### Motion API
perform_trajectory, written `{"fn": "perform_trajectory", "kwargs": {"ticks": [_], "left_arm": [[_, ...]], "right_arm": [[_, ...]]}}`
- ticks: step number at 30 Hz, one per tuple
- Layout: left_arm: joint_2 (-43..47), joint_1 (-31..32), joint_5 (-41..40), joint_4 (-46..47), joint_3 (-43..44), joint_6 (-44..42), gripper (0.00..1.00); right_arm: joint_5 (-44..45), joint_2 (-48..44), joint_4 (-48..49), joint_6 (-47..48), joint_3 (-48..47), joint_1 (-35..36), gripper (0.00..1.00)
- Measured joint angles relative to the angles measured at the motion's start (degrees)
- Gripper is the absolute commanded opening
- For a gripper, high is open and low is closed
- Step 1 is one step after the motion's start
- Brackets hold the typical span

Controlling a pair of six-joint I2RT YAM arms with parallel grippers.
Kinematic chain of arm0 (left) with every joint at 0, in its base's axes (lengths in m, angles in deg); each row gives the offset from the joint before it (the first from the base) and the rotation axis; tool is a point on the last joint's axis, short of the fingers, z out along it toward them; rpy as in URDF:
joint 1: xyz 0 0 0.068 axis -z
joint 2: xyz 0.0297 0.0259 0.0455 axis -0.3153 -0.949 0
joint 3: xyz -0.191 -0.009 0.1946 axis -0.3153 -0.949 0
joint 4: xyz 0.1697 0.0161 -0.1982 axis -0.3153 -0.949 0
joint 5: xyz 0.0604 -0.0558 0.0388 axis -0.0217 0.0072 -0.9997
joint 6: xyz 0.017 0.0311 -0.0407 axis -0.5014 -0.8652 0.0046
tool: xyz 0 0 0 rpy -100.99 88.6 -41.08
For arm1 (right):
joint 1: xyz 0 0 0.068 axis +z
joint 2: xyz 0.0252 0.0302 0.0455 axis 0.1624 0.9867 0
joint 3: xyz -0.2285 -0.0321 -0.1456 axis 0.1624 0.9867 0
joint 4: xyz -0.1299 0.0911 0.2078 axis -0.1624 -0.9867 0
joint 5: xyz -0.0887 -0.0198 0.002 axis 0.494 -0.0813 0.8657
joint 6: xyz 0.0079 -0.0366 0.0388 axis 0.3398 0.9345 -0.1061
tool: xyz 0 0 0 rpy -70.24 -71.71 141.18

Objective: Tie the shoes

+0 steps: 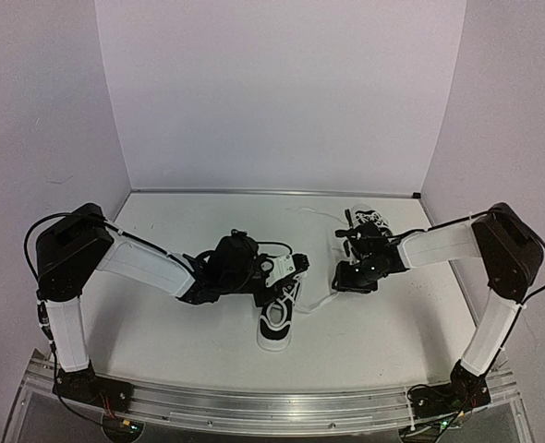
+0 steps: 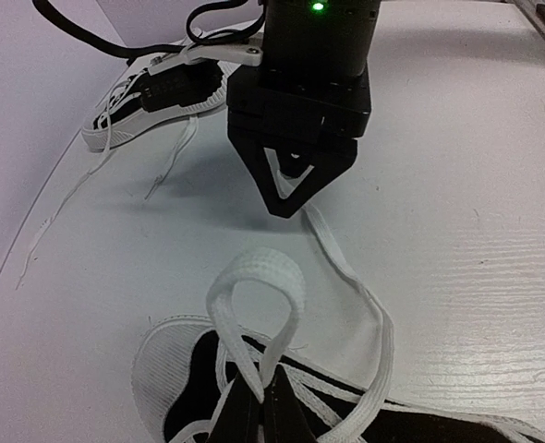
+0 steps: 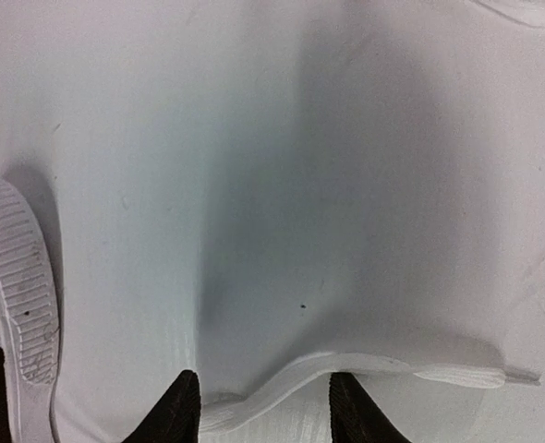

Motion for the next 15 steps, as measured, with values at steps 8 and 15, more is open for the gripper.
{"fn": "perform_trajectory", "kwargs": {"ticks": [8, 15], "left_arm": [[0.0, -0.02, 1.58, 2.24, -1.57, -2.6, 0.0], [0.0, -0.49, 4.92, 4.14, -3.11, -6.48, 0.0]], "right_arm": [[-0.33, 4.13, 1.41, 2.82, -3.79, 0.06, 0.0], [-3.37, 4.49, -2.65, 6.31, -9.55, 0.06, 0.0]]}}
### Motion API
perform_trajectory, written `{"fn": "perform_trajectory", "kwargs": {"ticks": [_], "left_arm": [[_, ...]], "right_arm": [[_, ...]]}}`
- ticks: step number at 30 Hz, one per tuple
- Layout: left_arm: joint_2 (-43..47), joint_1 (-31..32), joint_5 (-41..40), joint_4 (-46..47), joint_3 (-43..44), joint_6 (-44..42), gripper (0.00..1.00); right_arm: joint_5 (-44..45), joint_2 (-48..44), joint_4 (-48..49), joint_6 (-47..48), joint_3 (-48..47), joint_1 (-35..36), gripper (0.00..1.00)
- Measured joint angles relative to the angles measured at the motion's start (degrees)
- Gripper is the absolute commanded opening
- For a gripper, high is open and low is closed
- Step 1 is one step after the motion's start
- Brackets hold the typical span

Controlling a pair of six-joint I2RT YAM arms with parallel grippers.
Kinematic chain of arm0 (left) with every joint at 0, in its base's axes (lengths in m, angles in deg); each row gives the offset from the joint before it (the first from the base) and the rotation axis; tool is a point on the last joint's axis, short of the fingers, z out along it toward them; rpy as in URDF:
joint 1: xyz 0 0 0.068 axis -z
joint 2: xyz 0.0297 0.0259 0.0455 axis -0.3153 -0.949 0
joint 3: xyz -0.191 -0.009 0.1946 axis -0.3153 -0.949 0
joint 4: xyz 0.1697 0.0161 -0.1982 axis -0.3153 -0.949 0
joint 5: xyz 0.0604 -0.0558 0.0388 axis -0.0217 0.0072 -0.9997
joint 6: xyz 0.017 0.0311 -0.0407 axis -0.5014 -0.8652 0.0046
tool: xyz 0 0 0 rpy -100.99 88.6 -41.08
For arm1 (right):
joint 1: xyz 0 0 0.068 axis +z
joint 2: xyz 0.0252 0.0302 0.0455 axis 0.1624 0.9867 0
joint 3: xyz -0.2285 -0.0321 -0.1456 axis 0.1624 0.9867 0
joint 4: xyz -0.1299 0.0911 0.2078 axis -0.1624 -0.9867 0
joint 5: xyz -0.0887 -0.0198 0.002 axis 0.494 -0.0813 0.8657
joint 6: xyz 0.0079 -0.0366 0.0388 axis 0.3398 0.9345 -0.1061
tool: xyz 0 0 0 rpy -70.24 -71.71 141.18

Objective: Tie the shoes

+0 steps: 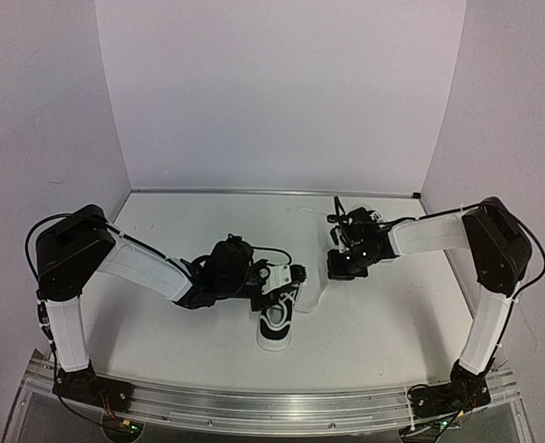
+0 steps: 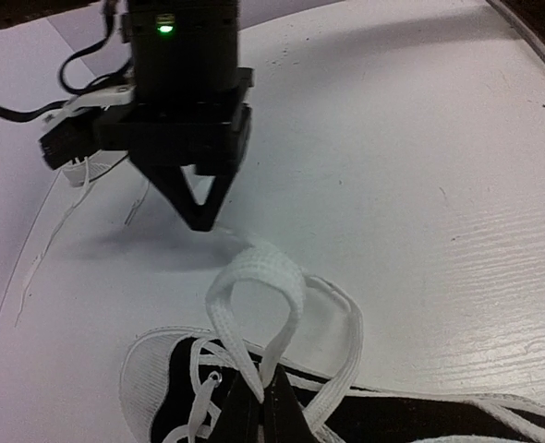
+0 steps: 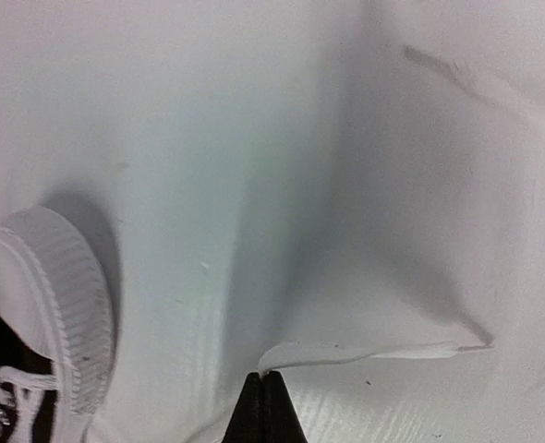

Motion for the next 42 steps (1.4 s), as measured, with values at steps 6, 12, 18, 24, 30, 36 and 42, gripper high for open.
{"fn": "perform_trajectory", "kwargs": {"ticks": [6, 12, 18, 24, 30, 36, 42], "left_arm": [[0.02, -0.32, 2.8, -0.23, -0.12, -4.51, 0.0], [0.42, -0.32, 4.43, -2.07, -0.84, -8.59, 0.0], [2.48, -0.33, 4.88, -4.32, -1.33, -11.18, 0.0], [3.08, -0.32, 4.85, -6.02, -1.71, -12.68, 0.0], [3.08, -0.32, 4.86, -6.03, -1.95, -13.39, 0.0], [3.1, -0.44, 4.94, -6.02, -1.95, -13.01, 0.0], [3.37, -2.42, 7.23, -5.8, -2.05, -9.71, 0.0]], "right_arm": [[-5.38, 0.7, -0.44, 3.33, -12.78, 0.19, 0.0], [-10.52, 5.28, -1.65, 6.29, -27.49, 2.43, 0.0], [-14.18, 14.6, -5.03, 10.38, -43.58, 8.98, 0.0], [-20.28, 20.85, -10.03, 12.98, -51.59, 14.87, 0.26], [-23.94, 20.86, -13.79, 13.76, -51.0, 14.87, 0.57], [-24.68, 14.03, -13.92, 12.71, -42.56, 8.82, 0.59], [-26.66, -3.62, -6.75, 8.58, -21.39, 0.04, 0.58]]}}
